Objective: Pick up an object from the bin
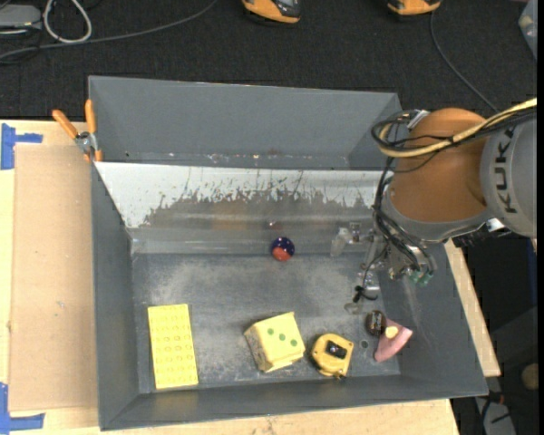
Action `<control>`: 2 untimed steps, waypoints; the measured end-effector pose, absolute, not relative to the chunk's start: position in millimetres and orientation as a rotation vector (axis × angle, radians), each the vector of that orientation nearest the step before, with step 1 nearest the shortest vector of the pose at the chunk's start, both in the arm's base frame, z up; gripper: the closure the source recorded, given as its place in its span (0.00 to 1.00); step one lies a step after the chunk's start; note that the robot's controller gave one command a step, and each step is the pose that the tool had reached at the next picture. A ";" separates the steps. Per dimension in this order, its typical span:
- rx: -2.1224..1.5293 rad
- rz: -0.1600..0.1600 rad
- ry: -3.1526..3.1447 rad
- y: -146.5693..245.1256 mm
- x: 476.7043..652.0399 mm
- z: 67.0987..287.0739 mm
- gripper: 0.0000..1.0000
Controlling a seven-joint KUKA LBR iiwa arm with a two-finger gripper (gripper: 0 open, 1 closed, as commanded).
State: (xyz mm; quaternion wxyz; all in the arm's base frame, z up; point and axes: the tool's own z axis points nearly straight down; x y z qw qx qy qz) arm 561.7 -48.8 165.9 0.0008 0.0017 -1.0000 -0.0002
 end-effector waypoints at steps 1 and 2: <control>0.005 -0.001 -3.140 -48.8 561.7 165.9 0.00; -0.191 0.000 -3.139 -29.3 554.4 124.0 0.00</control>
Offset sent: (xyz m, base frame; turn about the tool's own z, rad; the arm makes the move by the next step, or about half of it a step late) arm -0.0118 0.0306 -0.0623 0.1732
